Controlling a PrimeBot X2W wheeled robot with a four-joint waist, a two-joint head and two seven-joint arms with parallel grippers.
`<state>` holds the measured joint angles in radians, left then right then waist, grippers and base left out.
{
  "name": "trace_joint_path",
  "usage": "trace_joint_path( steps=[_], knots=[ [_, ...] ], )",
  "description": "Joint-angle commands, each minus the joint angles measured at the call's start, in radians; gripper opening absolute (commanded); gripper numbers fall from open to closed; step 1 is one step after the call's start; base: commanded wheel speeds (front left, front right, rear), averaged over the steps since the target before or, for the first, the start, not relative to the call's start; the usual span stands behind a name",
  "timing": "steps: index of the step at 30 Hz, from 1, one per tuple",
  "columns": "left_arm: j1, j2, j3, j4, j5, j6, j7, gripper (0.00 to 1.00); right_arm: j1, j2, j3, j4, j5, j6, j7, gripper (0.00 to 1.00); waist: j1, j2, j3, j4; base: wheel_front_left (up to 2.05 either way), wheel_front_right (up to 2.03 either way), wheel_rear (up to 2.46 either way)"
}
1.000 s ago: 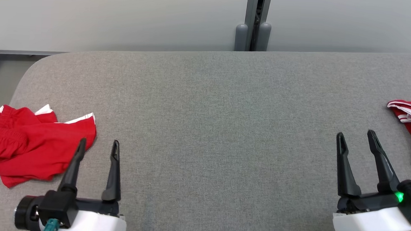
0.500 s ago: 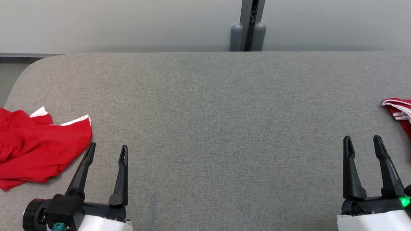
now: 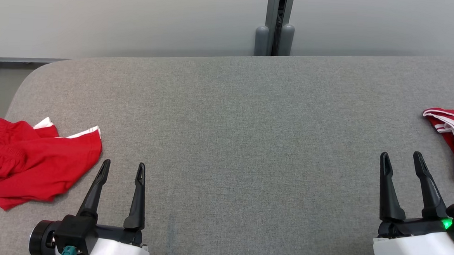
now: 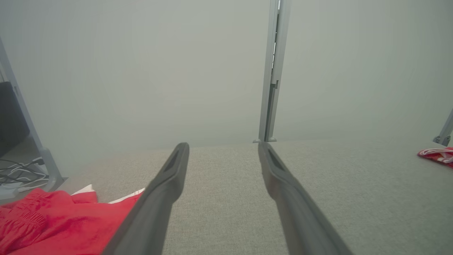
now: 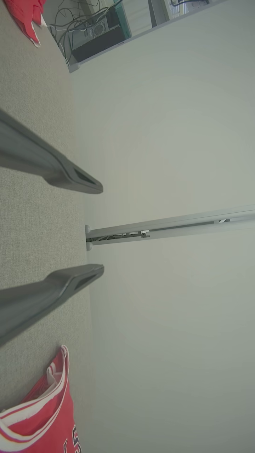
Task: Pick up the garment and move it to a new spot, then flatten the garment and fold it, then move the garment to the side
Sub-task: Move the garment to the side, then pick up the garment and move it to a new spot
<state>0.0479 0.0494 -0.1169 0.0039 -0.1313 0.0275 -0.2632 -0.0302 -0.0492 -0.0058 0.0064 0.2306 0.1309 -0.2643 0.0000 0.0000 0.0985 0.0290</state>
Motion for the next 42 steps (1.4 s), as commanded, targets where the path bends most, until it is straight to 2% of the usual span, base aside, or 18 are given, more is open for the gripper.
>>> trace_joint_path(
  steps=[1, 11, 15, 27, 28, 34, 42],
  knots=[
    [-0.011, 0.003, 0.000, -0.001, 0.000, 0.004, 0.000, 1.00, 0.002, -0.003, 0.000, -0.001, -0.004, 0.000, -0.001, 1.00, 0.0000, 0.0000, -0.002, 0.001, 0.00, 0.00, 0.00],
    [-0.019, 0.003, -0.010, -0.004, 0.002, 0.002, 0.000, 1.00, 0.009, -0.003, 0.025, 0.000, -0.001, 0.000, -0.001, 1.00, 0.0000, 0.0000, 0.002, 0.024, 0.00, 0.00, 0.00],
    [-0.029, 0.003, -0.024, -0.005, 0.008, 0.000, 0.000, 1.00, 0.017, -0.004, 0.041, 0.001, -0.013, 0.000, -0.001, 1.00, 0.0000, 0.0000, 0.008, 0.090, 0.00, 0.00, 0.00],
    [0.010, 0.003, -0.014, -0.009, -0.007, 0.026, 0.000, 1.00, 0.019, -0.004, 0.114, 0.036, -0.039, 0.000, -0.001, 1.00, 0.0000, 0.0000, -0.019, 0.373, 0.00, 0.00, 0.00],
    [0.010, 0.003, -0.014, -0.009, -0.007, 0.026, 0.000, 1.00, 0.019, -0.004, 0.114, 0.036, -0.039, 0.000, -0.001, 1.00, 0.0000, 0.0000, -0.019, 0.373, 0.00, 0.00, 0.00],
    [0.033, 0.003, 0.010, -0.015, 0.003, 0.019, 0.000, 1.00, 0.028, -0.004, 0.142, 0.041, -0.026, 0.000, -0.001, 1.00, 0.0000, 0.0000, -0.038, 0.480, 0.00, 0.00, 0.00],
    [0.068, 0.003, 0.039, -0.062, -0.019, 0.065, 0.000, 1.00, -0.038, -0.005, 0.229, 0.089, -0.021, 0.000, -0.001, 1.00, 0.0000, 0.0000, -0.021, 0.507, 0.00, 0.00, 0.00]
  ],
)
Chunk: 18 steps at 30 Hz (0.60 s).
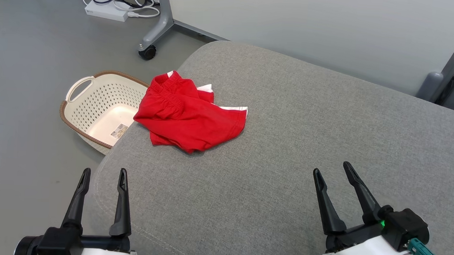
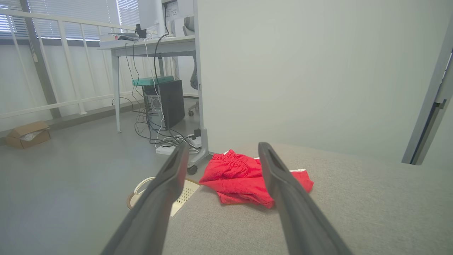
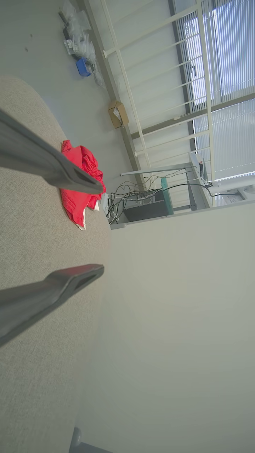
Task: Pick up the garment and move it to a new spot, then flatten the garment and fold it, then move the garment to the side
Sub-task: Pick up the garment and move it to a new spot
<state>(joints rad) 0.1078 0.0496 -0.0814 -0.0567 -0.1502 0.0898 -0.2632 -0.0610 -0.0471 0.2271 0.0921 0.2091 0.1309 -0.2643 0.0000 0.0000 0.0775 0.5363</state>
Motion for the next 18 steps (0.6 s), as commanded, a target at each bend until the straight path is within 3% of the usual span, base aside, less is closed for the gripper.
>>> trace_joint_path(
  steps=[1, 9, 18],
  knots=[
    [0.007, 0.003, 0.005, -0.006, -0.002, 0.007, 0.000, 1.00, -0.015, -0.007, 0.001, 0.007, 0.000, 0.000, -0.001, 1.00, 0.0000, 0.0000, 0.001, 0.001, 0.00, 0.00, 0.00],
    [0.017, 0.003, 0.012, -0.014, -0.003, 0.017, 0.000, 1.00, -0.029, -0.007, 0.011, 0.027, 0.007, 0.000, -0.001, 1.00, 0.0000, 0.0000, -0.007, -0.002, 0.00, 0.00, 0.00],
    [-0.008, 0.002, 0.039, 0.005, 0.008, -0.014, 0.000, 1.00, 0.011, -0.007, -0.014, 0.005, 0.003, 0.000, -0.001, 1.00, 0.0000, 0.0000, -0.018, -0.012, 0.00, 0.00, 0.00]
  ],
)
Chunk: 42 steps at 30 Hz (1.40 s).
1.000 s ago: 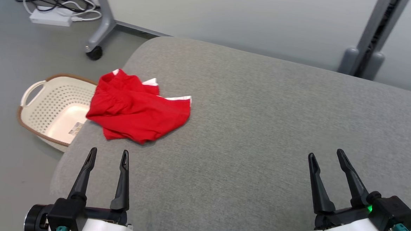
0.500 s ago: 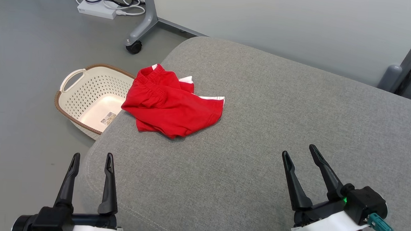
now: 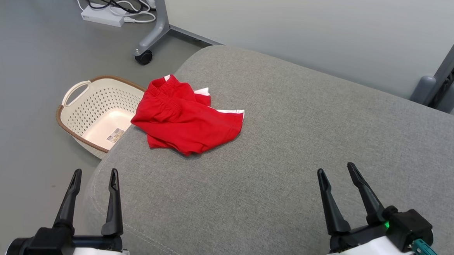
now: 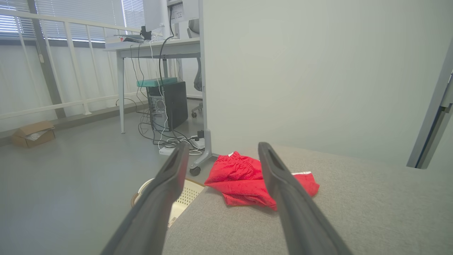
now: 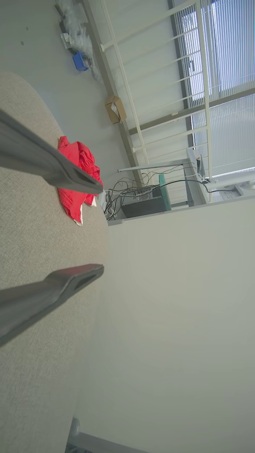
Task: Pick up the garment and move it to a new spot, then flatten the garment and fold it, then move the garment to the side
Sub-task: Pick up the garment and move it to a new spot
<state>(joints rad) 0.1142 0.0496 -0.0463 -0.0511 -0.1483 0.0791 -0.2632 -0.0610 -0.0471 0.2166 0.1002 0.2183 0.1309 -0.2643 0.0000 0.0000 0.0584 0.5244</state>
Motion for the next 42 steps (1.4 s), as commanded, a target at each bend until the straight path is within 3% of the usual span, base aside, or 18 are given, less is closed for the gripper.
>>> trace_joint_path(
  steps=[1, 6, 11, 12, 18, 25, 30, 37, 42],
  knots=[
    [-0.020, 0.002, 0.007, 0.000, -0.002, -0.009, 0.000, 1.00, 0.013, -0.007, -0.013, -0.006, -0.014, 0.000, -0.001, 1.00, 0.0000, 0.0000, 0.005, -0.001, 0.00, 0.00, 0.00],
    [-0.076, 0.003, 0.026, 0.019, -0.027, -0.040, 0.000, 1.00, 0.023, -0.007, -0.043, -0.037, -0.033, 0.000, -0.001, 1.00, 0.0000, 0.0000, 0.047, 0.002, 0.00, 0.00, 0.00],
    [-0.174, 0.022, 0.056, 0.131, -0.023, -0.129, 0.000, 1.00, 0.001, -0.007, -0.018, -0.061, -0.087, 0.000, -0.001, 1.00, 0.0000, 0.0000, 0.117, -0.025, 0.00, 0.00, 0.00],
    [-0.174, 0.022, 0.056, 0.131, -0.023, -0.129, 0.000, 1.00, 0.001, -0.007, -0.018, -0.061, -0.087, 0.000, -0.001, 1.00, 0.0000, 0.0000, 0.117, -0.025, 0.00, 0.00, 0.00],
    [-0.406, 0.131, 0.005, 0.379, -0.051, -0.199, 0.080, 1.00, -0.040, -0.018, -0.020, -0.080, -0.119, 0.000, -0.001, 1.00, 0.0000, 0.0000, 0.206, -0.071, 0.00, 0.00, 0.00],
    [-0.710, 0.210, -0.092, 0.627, -0.173, -0.209, 0.262, 1.00, -0.079, -0.049, 0.004, -0.086, -0.135, 0.000, -0.001, 1.00, 0.0000, 0.0000, 0.310, -0.116, 0.00, 0.00, 0.00],
    [-0.871, 0.248, -0.154, 0.785, -0.278, -0.209, 0.336, 1.00, -0.117, -0.075, 0.029, -0.097, -0.141, 0.000, -0.001, 1.00, 0.0000, 0.0000, 0.375, -0.158, 0.00, 0.00, 0.00],
    [-0.989, 0.313, -0.294, 0.898, -0.475, -0.210, 0.536, 1.00, -0.141, -0.095, 0.028, -0.117, -0.157, 0.000, -0.001, 1.00, 0.0000, 0.0000, 0.434, -0.215, 0.00, 0.00, 0.00],
    [-1.039, 0.369, -0.374, 0.957, -0.517, -0.210, 0.587, 1.00, -0.138, -0.098, 0.034, -0.136, -0.175, 0.000, -0.001, 1.00, 0.0000, 0.0000, 0.454, -0.235, 0.00, 0.00, 0.00]
  ],
)
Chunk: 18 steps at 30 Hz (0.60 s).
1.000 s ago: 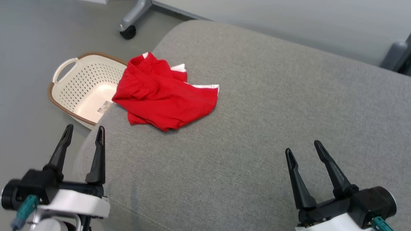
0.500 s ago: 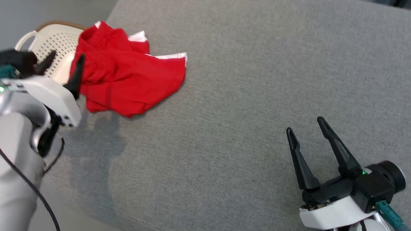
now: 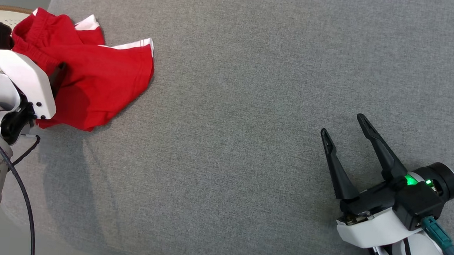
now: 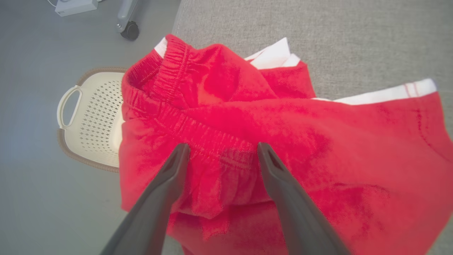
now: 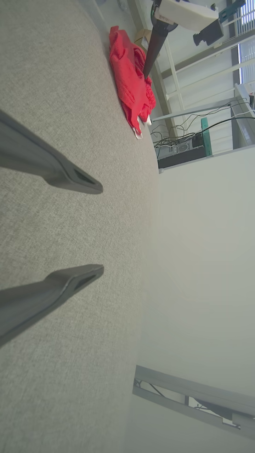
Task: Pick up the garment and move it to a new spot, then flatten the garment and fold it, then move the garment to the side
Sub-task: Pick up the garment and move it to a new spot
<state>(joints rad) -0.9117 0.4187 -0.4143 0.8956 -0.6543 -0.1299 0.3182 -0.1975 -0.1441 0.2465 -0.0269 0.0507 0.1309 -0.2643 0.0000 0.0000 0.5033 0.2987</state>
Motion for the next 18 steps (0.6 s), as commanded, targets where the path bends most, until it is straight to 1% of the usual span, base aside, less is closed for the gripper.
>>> trace_joint_path(
  steps=[1, 4, 10, 11, 12, 13, 18],
  knots=[
    [-0.021, 0.000, -0.012, 0.027, -0.017, -0.001, 0.008, 1.00, 0.001, -0.001, 0.006, -0.012, -0.011, 0.000, -0.001, 1.00, 0.0000, 0.0000, 0.010, -0.010, 0.00, 0.00, 0.00],
    [-0.050, 0.000, -0.030, 0.073, -0.036, -0.001, 0.016, 1.00, -0.003, -0.002, 0.013, -0.026, -0.020, 0.000, -0.001, 1.00, 0.0000, 0.0000, 0.014, -0.016, 0.00, 0.00, 0.00],
    [-0.075, -0.023, -0.077, 0.137, -0.064, -0.001, 0.050, 1.00, -0.002, -0.004, 0.008, -0.048, -0.026, 0.000, -0.001, 1.00, 0.0000, 0.0000, 0.025, -0.017, 0.00, 0.00, 0.00],
    [-0.081, -0.026, -0.084, 0.143, -0.069, -0.001, 0.055, 0.73, -0.002, -0.005, 0.008, -0.048, -0.027, 0.000, -0.001, 1.00, 0.0000, 0.0000, 0.025, -0.017, 0.00, 0.00, 0.00],
    [-0.084, -0.027, -0.089, 0.144, -0.072, -0.001, 0.050, 0.05, -0.001, -0.005, 0.006, -0.048, -0.028, 0.000, -0.001, 1.00, 0.0000, 0.0000, 0.026, -0.016, 0.00, 0.00, 0.00],
    [-0.084, -0.027, -0.095, 0.144, -0.076, -0.001, 0.036, 0.00, 0.000, -0.005, 0.006, -0.047, -0.029, 0.000, -0.001, 1.00, 0.0000, 0.0000, 0.026, -0.016, 0.00, 0.00, 0.00],
    [-0.087, -0.028, -0.120, 0.151, -0.099, -0.001, 0.025, 0.00, 0.006, -0.002, 0.004, -0.040, -0.027, 0.000, -0.001, 1.00, 0.0000, 0.0000, 0.019, -0.013, 0.00, 0.00, 0.00]
  ],
)
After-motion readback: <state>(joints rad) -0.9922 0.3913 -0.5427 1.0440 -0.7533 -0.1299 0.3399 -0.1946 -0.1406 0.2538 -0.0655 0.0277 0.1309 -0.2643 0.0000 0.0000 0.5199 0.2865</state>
